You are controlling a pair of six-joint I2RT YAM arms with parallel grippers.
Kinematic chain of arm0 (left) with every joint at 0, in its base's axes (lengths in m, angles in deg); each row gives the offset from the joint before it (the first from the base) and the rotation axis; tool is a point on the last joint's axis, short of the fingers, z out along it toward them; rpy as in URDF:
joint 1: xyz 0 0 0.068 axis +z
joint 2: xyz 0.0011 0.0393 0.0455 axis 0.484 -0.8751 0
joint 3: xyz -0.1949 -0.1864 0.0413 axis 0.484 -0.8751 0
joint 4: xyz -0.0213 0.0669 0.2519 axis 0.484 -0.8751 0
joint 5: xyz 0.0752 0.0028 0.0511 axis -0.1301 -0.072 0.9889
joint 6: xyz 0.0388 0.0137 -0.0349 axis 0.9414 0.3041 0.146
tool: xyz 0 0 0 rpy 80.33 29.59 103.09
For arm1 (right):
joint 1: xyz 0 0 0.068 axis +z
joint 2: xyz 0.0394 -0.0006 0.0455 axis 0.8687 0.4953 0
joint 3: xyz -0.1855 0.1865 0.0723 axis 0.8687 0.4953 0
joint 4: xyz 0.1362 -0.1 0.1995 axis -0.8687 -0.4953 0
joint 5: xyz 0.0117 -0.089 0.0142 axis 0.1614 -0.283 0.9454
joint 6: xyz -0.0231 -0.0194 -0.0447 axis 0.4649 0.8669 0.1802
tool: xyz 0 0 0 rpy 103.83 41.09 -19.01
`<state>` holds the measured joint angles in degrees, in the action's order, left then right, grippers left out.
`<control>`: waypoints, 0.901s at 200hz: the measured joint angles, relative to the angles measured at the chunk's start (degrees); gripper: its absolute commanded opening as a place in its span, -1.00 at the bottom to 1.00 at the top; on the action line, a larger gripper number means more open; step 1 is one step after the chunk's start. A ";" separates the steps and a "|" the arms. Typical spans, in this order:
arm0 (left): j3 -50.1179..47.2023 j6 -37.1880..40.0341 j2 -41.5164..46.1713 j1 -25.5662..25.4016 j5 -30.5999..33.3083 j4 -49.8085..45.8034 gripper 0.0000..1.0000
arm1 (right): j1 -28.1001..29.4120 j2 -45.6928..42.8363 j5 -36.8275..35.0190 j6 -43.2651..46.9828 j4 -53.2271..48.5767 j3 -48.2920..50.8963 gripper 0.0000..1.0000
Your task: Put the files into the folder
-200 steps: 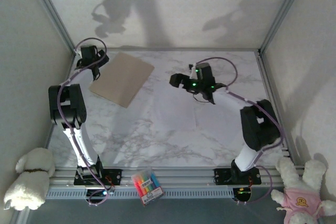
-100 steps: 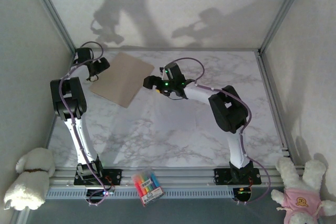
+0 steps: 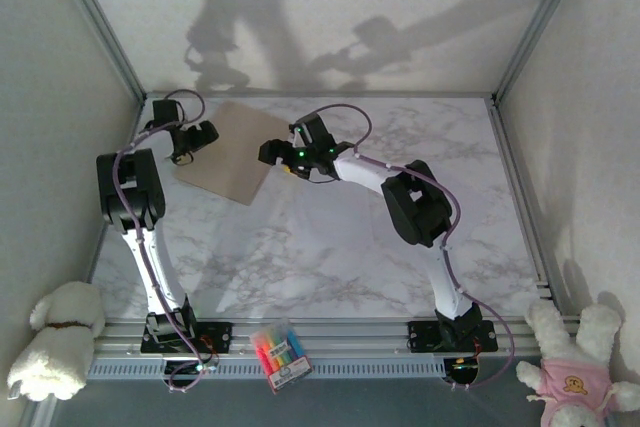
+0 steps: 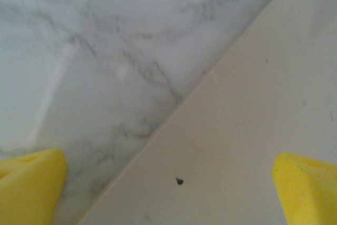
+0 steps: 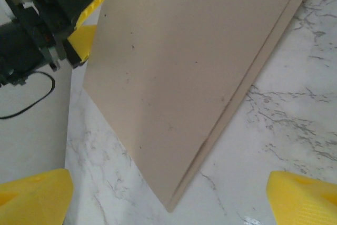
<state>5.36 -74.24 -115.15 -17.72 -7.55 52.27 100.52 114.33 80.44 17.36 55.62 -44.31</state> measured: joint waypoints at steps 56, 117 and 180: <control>-9.79 -0.57 6.99 -1.51 -1.42 0.26 0.99 | 0.46 2.05 -0.31 -0.02 -3.19 -4.09 0.88; -17.03 -2.03 13.03 -2.89 -2.12 0.87 0.99 | 0.46 6.54 -0.35 1.16 -9.62 -11.15 0.88; -16.90 -2.69 13.57 -2.89 -1.86 1.18 0.99 | 0.46 11.85 -1.51 3.54 -16.72 -20.37 0.88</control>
<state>-11.54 -76.93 -101.57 -20.61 -9.41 53.45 100.98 126.18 78.93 20.90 38.90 -64.68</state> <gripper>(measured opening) 0.995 0.938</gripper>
